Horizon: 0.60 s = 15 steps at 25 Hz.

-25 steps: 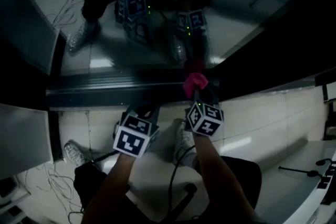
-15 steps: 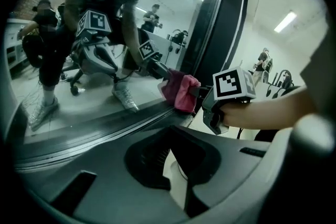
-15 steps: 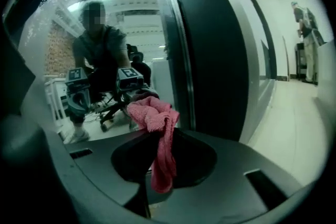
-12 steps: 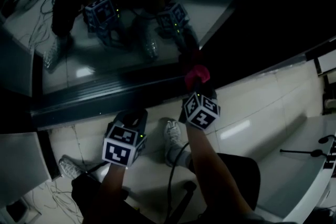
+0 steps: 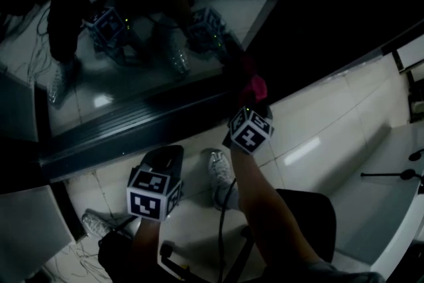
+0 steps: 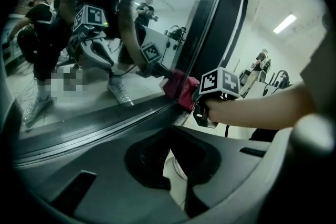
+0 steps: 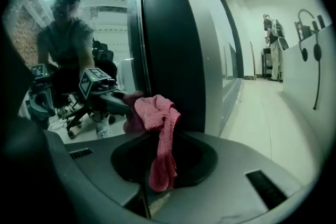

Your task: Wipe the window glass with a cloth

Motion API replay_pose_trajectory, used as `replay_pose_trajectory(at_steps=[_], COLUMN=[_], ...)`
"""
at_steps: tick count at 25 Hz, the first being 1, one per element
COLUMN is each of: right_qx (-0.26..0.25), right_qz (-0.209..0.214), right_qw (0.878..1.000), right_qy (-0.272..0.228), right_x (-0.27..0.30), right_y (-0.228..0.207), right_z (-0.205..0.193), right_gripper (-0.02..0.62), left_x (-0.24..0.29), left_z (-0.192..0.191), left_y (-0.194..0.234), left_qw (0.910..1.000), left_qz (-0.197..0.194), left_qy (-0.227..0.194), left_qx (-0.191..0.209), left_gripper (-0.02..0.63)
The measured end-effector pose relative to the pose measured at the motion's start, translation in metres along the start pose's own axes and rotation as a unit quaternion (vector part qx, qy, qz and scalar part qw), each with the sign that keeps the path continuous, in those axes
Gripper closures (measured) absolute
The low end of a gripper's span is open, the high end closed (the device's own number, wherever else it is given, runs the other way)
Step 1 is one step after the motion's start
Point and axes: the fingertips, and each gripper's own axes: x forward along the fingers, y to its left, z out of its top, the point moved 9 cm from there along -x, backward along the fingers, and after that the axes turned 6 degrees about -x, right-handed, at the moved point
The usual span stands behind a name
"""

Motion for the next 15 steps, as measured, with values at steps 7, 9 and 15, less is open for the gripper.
replay_pose_trajectory(at_steps=[7,9,15], right_qx=[-0.016,-0.016,-0.023], right_qz=[0.074,0.099,0.151], right_qw=[0.997,0.995,0.988], right_qy=[0.007,0.007,0.013], right_x=[0.007,0.002,-0.012], right_y=[0.008,0.012,0.035], right_z=[-0.015,-0.019,-0.022], right_gripper=[0.532,0.532,0.532], left_x=[-0.001,-0.002,-0.011], left_z=[-0.005,-0.008,-0.018], left_y=[0.002,0.004,0.013], left_qw=[0.9999,0.9999,0.9992], left_qz=[-0.001,0.0,0.026], left_qy=[0.005,0.008,0.028], left_qx=[-0.01,-0.012,0.016], left_gripper=[0.604,0.604,0.604])
